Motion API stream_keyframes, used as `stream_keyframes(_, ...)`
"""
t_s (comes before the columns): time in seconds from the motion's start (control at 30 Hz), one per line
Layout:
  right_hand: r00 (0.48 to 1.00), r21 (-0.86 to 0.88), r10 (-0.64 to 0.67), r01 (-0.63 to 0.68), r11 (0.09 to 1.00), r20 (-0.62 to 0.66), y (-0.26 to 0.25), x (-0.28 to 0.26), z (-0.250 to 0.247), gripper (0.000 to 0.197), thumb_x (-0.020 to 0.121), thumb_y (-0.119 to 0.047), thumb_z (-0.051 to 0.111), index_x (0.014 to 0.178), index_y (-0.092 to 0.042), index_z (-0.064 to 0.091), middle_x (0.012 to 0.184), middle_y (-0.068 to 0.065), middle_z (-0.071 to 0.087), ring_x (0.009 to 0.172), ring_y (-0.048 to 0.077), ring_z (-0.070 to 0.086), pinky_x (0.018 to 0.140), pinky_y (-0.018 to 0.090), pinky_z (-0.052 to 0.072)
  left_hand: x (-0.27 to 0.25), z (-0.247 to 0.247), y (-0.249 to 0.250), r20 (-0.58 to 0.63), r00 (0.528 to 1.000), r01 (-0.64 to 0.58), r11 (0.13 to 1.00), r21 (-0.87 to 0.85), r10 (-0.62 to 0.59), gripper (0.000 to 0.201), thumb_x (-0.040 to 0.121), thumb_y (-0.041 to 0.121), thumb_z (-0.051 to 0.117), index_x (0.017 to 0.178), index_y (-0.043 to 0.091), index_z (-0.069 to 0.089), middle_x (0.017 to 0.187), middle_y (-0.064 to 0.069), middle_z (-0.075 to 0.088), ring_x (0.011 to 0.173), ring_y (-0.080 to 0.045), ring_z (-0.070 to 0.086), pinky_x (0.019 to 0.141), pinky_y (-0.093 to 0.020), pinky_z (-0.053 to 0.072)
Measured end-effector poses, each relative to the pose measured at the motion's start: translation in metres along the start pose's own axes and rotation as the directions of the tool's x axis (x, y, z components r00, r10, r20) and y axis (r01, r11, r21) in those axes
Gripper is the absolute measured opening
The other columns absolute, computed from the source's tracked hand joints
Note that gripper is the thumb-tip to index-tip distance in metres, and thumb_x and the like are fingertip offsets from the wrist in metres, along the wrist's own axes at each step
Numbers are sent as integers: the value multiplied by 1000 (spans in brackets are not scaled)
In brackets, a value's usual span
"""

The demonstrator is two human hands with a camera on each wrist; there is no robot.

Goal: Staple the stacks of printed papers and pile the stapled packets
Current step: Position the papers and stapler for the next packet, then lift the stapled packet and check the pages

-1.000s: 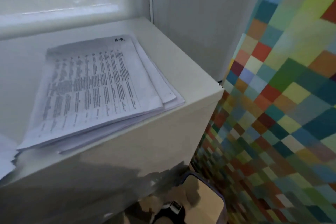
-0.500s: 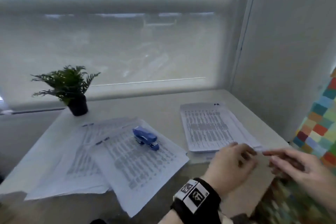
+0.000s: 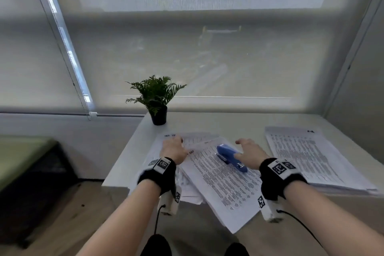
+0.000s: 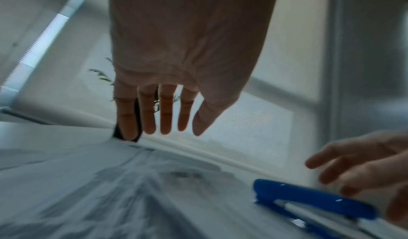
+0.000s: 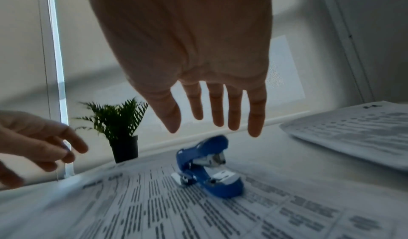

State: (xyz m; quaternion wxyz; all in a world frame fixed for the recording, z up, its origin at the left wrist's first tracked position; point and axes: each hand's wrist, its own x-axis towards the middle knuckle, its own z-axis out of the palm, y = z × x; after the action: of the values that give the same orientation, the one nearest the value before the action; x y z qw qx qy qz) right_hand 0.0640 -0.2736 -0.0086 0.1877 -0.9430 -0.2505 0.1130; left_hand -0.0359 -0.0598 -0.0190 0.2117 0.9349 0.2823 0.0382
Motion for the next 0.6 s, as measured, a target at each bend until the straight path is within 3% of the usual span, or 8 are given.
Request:
stream_keyframes(0.1, 995, -100, 91, -87, 991, 38, -3, 21, 22, 55, 88, -31, 55, 137, -16, 36, 133, 15, 47, 120, 33, 49, 101, 41, 43, 20, 11, -31, 165, 979, 125, 992, -12, -121, 78, 82, 50, 55, 142, 4, 33, 145, -17, 41, 132, -33, 41, 111, -39, 34)
stream_keyframes(0.2, 993, -150, 105, -96, 984, 51, -5, 34, 37, 49, 88, -23, 54, 134, -13, 37, 129, 18, 49, 117, 35, 52, 97, 41, 46, 36, 23, -37, 227, 966, 188, 942, -279, -125, 83, 78, 36, 74, 142, 4, 31, 143, -15, 43, 129, -31, 44, 109, -37, 37)
stream_keyframes(0.27, 993, -123, 117, -112, 986, 30, -3, 39, 41, 44, 90, -15, 50, 133, -12, 38, 128, 19, 50, 116, 36, 53, 96, 40, 46, 42, 26, -32, 273, 954, 243, 857, -454, -126, 75, 72, 18, 81, 133, 2, 39, 134, -15, 49, 123, -32, 50, 102, -35, 42)
stream_keyframes(0.37, 992, -18, 122, -122, 992, -8, 8, 42, 37, 41, 90, -11, 50, 131, -12, 42, 126, 19, 53, 112, 35, 55, 92, 37, 46, 45, 28, -24, 329, 940, 276, 756, -594, -85, 33, 73, -7, 73, 97, 4, 52, 100, -17, 60, 88, -31, 62, 72, -35, 53)
stream_keyframes(0.43, 985, 52, 146, -141, 989, -92, 20, 43, 29, 38, 89, -9, 51, 126, -11, 46, 121, 18, 57, 108, 33, 58, 88, 35, 47, 42, 19, -21, 261, 965, 198, 747, -635, -35, 22, 73, -9, 67, 84, 6, 56, 84, -13, 60, 74, -26, 60, 60, -31, 53)
stream_keyframes(0.53, 948, 101, 248, -232, 967, -200, 40, 46, 19, 34, 89, -10, 52, 122, -10, 48, 119, 17, 58, 106, 32, 58, 86, 33, 46, 36, -10, -17, -44, 998, -66, 692, -719, 50, 25, 67, -6, 65, 83, 13, 60, 83, -8, 64, 84, -29, 63, 78, -40, 56)
stream_keyframes(0.6, 936, 84, 289, -278, 957, -200, 49, 46, 16, 35, 88, -11, 53, 123, -10, 48, 122, 16, 57, 109, 32, 57, 87, 32, 45, 25, -34, -12, -243, 966, -242, 631, -737, 87, 29, 78, -7, 64, 79, 21, 57, 81, -7, 62, 79, -25, 61, 75, -39, 55)
